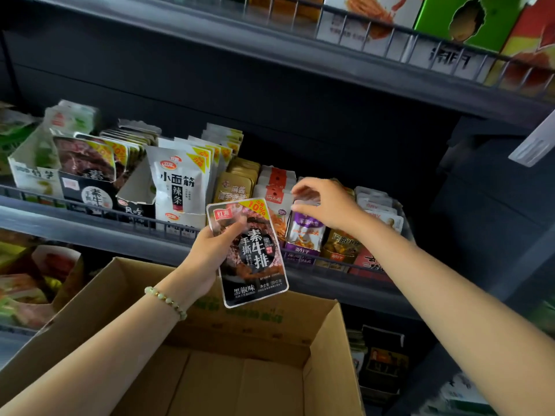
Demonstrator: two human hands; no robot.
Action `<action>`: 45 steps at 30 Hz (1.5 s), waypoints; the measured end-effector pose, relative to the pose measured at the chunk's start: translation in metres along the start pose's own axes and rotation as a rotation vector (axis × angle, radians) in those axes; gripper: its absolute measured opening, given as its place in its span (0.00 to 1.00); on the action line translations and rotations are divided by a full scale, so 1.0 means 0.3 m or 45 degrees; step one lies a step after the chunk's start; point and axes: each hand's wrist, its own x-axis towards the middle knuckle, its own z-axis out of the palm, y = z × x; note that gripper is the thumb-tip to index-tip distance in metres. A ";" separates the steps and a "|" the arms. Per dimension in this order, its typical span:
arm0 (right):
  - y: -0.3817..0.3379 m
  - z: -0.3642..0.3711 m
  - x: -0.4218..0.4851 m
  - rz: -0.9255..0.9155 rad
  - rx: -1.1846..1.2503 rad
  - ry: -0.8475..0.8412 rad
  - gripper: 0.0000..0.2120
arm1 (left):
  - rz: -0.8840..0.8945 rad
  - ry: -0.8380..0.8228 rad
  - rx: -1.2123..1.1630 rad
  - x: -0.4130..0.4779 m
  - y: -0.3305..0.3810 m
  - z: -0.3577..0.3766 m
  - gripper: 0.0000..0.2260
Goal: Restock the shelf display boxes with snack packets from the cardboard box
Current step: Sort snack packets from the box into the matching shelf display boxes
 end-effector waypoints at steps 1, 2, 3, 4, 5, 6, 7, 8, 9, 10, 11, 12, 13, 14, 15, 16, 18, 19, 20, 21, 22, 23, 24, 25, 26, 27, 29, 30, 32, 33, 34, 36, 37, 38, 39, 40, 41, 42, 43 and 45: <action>-0.038 0.000 -0.013 -0.034 0.097 0.099 0.10 | 0.042 0.009 -0.024 -0.001 0.019 -0.007 0.07; -0.084 0.005 -0.029 -0.048 0.210 0.147 0.08 | 0.082 0.017 -0.047 -0.005 0.039 -0.014 0.06; -0.126 0.018 -0.040 -0.039 0.321 0.140 0.08 | 0.119 0.028 -0.066 -0.006 0.060 -0.021 0.06; -0.164 0.039 -0.049 -0.015 0.430 0.091 0.08 | 0.155 0.028 -0.074 -0.009 0.082 -0.027 0.06; -0.198 0.064 -0.052 0.017 0.519 0.023 0.09 | 0.193 0.019 -0.060 -0.011 0.103 -0.038 0.06; -0.225 0.090 -0.049 0.043 0.575 -0.026 0.11 | 0.232 0.000 -0.020 -0.016 0.124 -0.050 0.07; -0.255 0.109 -0.040 0.050 0.618 -0.039 0.14 | 0.271 -0.018 0.034 -0.021 0.145 -0.068 0.08; -0.283 0.119 -0.025 0.047 0.676 -0.024 0.17 | 0.310 -0.027 0.088 -0.023 0.166 -0.091 0.08; -0.314 0.122 -0.007 0.040 0.752 -0.001 0.19 | 0.347 -0.022 0.132 -0.024 0.187 -0.122 0.09; -0.343 0.123 0.017 0.027 0.843 0.008 0.19 | 0.374 -0.013 0.169 -0.026 0.210 -0.156 0.10; -0.368 0.123 0.043 0.013 0.920 -0.007 0.20 | 0.392 -0.004 0.198 -0.023 0.231 -0.194 0.10; -0.396 0.123 0.071 -0.011 0.962 -0.051 0.22 | 0.408 -0.011 0.235 -0.019 0.252 -0.237 0.11; -0.430 0.125 0.096 -0.046 0.953 -0.120 0.24 | 0.418 -0.029 0.279 -0.015 0.272 -0.279 0.10; -0.461 0.131 0.124 -0.091 0.889 -0.196 0.25 | 0.421 -0.048 0.331 -0.009 0.291 -0.321 0.09; -0.495 0.140 0.151 -0.141 0.764 -0.257 0.26 | 0.419 -0.068 0.382 -0.004 0.310 -0.362 0.07; -0.527 0.155 0.182 -0.183 0.610 -0.293 0.25 | 0.422 -0.087 0.430 0.004 0.327 -0.402 0.05; -0.593 0.193 0.247 -0.238 0.432 -0.304 0.24 | 0.453 -0.072 0.503 0.029 0.359 -0.484 0.04; -0.626 0.214 0.280 -0.250 0.440 -0.286 0.24 | 0.478 -0.038 0.525 0.046 0.374 -0.531 0.03; -0.657 0.232 0.313 -0.264 0.480 -0.250 0.23 | 0.518 0.018 0.537 0.069 0.388 -0.583 0.06; -0.686 0.244 0.347 -0.277 0.537 -0.187 0.22 | 0.549 0.090 0.542 0.097 0.401 -0.639 0.09; -0.709 0.254 0.386 -0.288 0.587 -0.100 0.22 | 0.565 0.152 0.565 0.126 0.413 -0.700 0.13; -0.730 0.259 0.424 -0.305 0.613 0.011 0.22 | 0.577 0.195 0.595 0.146 0.420 -0.756 0.15; -0.747 0.263 0.463 -0.326 0.608 0.131 0.23 | 0.590 0.212 0.668 0.164 0.419 -0.814 0.15; -0.766 0.268 0.498 -0.354 0.593 0.230 0.23 | 0.602 0.209 0.803 0.181 0.411 -0.866 0.14; -0.782 0.277 0.531 -0.375 0.578 0.300 0.23 | 0.600 0.188 0.995 0.195 0.397 -0.911 0.15; -0.798 0.291 0.557 -0.392 0.569 0.337 0.23 | 0.594 0.159 1.190 0.211 0.379 -0.946 0.17; -0.824 0.333 0.595 -0.416 0.546 0.366 0.23 | 0.593 0.086 1.488 0.231 0.344 -0.980 0.23; -0.834 0.357 0.608 -0.421 0.528 0.369 0.23 | 0.598 0.049 1.591 0.238 0.332 -0.983 0.29; -0.840 0.406 0.625 -0.419 0.468 0.362 0.23 | 0.626 0.011 1.697 0.264 0.309 -0.984 0.44; -0.840 0.426 0.629 -0.412 0.431 0.357 0.23 | 0.642 0.012 1.730 0.277 0.298 -0.983 0.49; -0.840 0.444 0.630 -0.403 0.397 0.350 0.23 | 0.648 0.026 1.746 0.289 0.288 -0.984 0.52; -0.839 0.478 0.630 -0.412 0.329 0.300 0.24 | 0.672 0.055 1.752 0.308 0.272 -0.990 0.52; -0.838 0.496 0.629 -0.426 0.275 0.258 0.24 | 0.693 0.069 1.745 0.314 0.263 -0.993 0.52; -0.836 0.514 0.630 -0.434 0.211 0.223 0.25 | 0.712 0.077 1.742 0.316 0.257 -0.994 0.50; -0.835 0.533 0.633 -0.429 0.156 0.196 0.25 | 0.733 0.078 1.735 0.319 0.250 -0.996 0.48; -0.834 0.553 0.635 -0.412 0.119 0.173 0.25 | 0.746 0.079 1.724 0.318 0.245 -0.997 0.46; -0.833 0.577 0.638 -0.391 0.097 0.146 0.25 | 0.755 0.080 1.710 0.319 0.240 -1.000 0.44; -0.832 0.603 0.640 -0.376 0.084 0.115 0.25 | 0.755 0.075 1.693 0.316 0.240 -1.001 0.43; -0.827 0.631 0.640 -0.356 0.080 0.086 0.25 | 0.758 0.071 1.675 0.315 0.239 -1.001 0.44; -0.811 0.677 0.635 -0.294 0.115 0.079 0.26 | 0.747 0.065 1.655 0.309 0.238 -0.998 0.44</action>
